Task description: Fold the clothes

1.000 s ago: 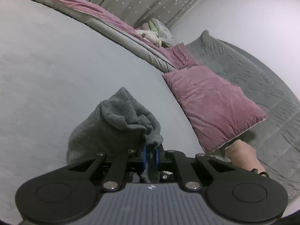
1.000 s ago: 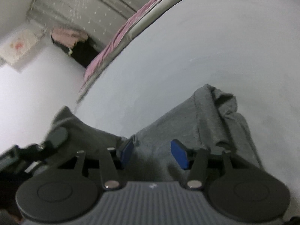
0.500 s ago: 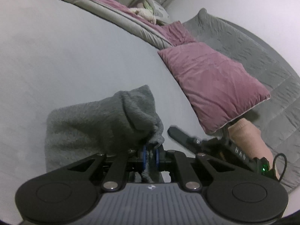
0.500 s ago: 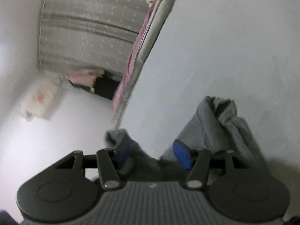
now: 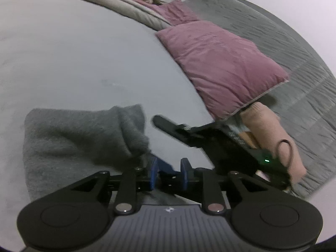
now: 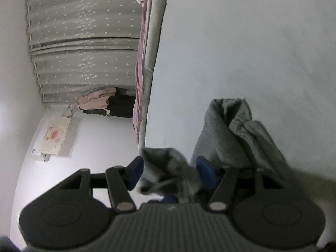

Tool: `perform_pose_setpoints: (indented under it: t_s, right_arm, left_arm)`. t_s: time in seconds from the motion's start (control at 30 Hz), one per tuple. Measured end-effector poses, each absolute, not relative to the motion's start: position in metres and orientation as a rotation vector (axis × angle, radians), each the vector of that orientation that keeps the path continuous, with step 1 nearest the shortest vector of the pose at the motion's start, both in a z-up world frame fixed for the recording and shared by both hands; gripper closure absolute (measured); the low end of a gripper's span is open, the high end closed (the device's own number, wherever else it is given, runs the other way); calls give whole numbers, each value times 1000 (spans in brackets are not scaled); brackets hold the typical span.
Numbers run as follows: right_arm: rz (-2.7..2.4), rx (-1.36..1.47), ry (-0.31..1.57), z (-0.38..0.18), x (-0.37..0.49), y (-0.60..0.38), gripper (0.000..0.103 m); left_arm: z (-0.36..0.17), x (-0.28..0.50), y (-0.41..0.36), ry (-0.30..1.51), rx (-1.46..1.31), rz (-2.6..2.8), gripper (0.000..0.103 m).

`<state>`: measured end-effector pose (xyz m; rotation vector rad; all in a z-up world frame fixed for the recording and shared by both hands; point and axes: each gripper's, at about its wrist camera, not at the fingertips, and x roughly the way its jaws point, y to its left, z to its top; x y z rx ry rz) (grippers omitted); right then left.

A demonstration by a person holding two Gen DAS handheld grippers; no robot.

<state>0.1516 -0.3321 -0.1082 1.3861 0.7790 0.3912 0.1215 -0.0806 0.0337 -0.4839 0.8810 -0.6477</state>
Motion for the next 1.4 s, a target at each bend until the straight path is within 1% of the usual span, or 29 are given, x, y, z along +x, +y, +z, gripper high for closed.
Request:
perform_pose_setpoints:
  t_s: [0.17,0.3,0.33,0.4,0.57,0.63,0.77,0.93,0.97,1.0,1.03,1.07,1.1,1.13,1.17,1.2,1.23,1.4]
  right_arm:
    - [381,1420,782,-115,153,-332,44]
    - [378,1422,780,-115,152,-333,44]
    - [375,1424,779,-115,150,-334,44]
    - [371,1426,779,-115,146,-335,44]
    - [359,1414,785,-116,140,-341,44]
    - [360,1390,792,-117,128,-345,44]
    - [373,1281,836,-108,132,-336,44]
    - [387,1134,866,-93,134,-323,46]
    - [386,1100,874,-90,132,-320,48]
    - [384,1063,883,-87,133,-317,53]
    - [376,1021,891,-84,133,-313,56]
    - [369,979,899,-81,133,-309,62]
    - [361,943,906,-79,132,-305,69]
    - [354,908,913,-77,132,-301,73]
    - [346,888,918,-75,132,-298,83]
    - [341,887,921,-74,131,-296,87]
    - [341,906,915,-73,130,-297,88]
    - [346,961,854,-58,119,-307,90]
  left_arm:
    - [51,119,-69,831,-421,-670,71]
    - [59,126,-53,787,-357,-618,61]
    - [58,128,-50,777,-326,-608,57]
    - [56,133,-48,765,-255,-587,53]
    - [41,149,-47,765,-118,-567,48]
    - [37,153,-49,763,-89,-580,43]
    - [28,167,-53,777,-53,-607,42]
    - [16,188,-53,817,-122,-614,42]
    - [14,191,-53,819,-135,-610,43]
    - [11,192,-52,818,-145,-606,45]
    - [8,193,-52,817,-154,-602,51]
    - [5,195,-52,817,-163,-598,56]
    - [3,195,-52,817,-171,-598,67]
    - [1,194,-51,812,-181,-601,78]
    - [-1,193,-51,806,-190,-603,81]
    - [0,192,-50,795,-199,-602,83]
    - [1,190,-49,778,-207,-600,86]
    - [9,185,-45,713,-264,-612,87]
